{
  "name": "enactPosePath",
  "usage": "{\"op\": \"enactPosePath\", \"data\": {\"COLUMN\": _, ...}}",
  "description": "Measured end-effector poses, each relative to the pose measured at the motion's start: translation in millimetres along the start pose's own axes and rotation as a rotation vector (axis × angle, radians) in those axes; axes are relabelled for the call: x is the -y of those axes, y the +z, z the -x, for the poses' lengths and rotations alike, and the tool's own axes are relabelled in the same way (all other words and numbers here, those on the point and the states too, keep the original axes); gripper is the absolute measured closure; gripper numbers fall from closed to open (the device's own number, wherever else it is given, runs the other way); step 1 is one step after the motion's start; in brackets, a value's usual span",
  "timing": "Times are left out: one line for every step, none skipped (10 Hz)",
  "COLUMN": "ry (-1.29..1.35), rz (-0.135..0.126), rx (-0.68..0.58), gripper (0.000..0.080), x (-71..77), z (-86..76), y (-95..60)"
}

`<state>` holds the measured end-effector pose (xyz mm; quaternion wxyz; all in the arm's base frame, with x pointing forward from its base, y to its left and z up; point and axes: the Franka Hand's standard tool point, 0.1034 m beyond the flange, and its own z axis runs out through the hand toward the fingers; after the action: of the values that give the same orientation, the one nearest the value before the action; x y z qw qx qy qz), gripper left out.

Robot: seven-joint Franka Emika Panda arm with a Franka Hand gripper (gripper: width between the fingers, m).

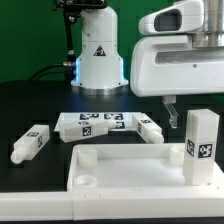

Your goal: Assemble desk

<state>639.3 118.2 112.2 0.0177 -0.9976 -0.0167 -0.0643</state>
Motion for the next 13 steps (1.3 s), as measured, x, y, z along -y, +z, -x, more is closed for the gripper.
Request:
{"op": "enactPosePath", "data": {"ry": 0.019, "rz": -0.002, "rx": -0.01, "gripper": 0.015, "x": 1.4, "z": 1.4, "y": 1.7}}
{"op": "enactPosePath", "data": {"ry": 0.047, "rz": -0.001, "rx": -0.01, "gripper": 0.0274, "x": 0.3, "z": 1.1, "y": 1.7}}
{"op": "enactPosePath", "data": {"ry": 0.06, "rz": -0.001, "rx": -0.009, "gripper": 0.0274, "x": 0.0, "z": 1.2, "y": 2.0}}
{"op": "enactPosePath", "data": {"ry": 0.139, "rz": -0.002, "rx": -0.01, "gripper": 0.0413, "x": -0.5, "z": 1.1, "y": 2.0}}
{"op": "enactPosePath", "data": {"ry": 0.225, "rz": 0.002, "rx": -0.008, "gripper": 0.0511, "x": -3.9, "z": 1.6, "y": 2.6}}
{"op": "enactPosePath", "data": {"ry": 0.343, "rz": 0.003, "rx": -0.007, "gripper": 0.0511, "x": -4.9, "z": 1.4, "y": 3.0}}
{"op": "enactPosePath", "data": {"ry": 0.483, "rz": 0.006, "rx": -0.006, "gripper": 0.0511, "x": -6.4, "z": 0.4, "y": 2.9}}
{"op": "enactPosePath", "data": {"ry": 0.631, "rz": 0.004, "rx": -0.006, "gripper": 0.0511, "x": -7.5, "z": 0.5, "y": 3.0}}
{"op": "enactPosePath", "data": {"ry": 0.842, "rz": -0.001, "rx": -0.002, "gripper": 0.0511, "x": -8.1, "z": 1.2, "y": 2.9}}
{"op": "enactPosePath", "data": {"ry": 1.042, "rz": -0.005, "rx": 0.011, "gripper": 0.0511, "x": -7.7, "z": 2.5, "y": 3.0}}
{"op": "enactPosePath", "data": {"ry": 1.133, "rz": -0.009, "rx": 0.026, "gripper": 0.0511, "x": -7.6, "z": 2.8, "y": 2.8}}
{"op": "enactPosePath", "data": {"ry": 1.145, "rz": -0.009, "rx": 0.027, "gripper": 0.0511, "x": -6.8, "z": 3.1, "y": 3.0}}
{"op": "enactPosePath", "data": {"ry": 1.234, "rz": -0.013, "rx": 0.032, "gripper": 0.0511, "x": -6.0, "z": 3.4, "y": 3.1}}
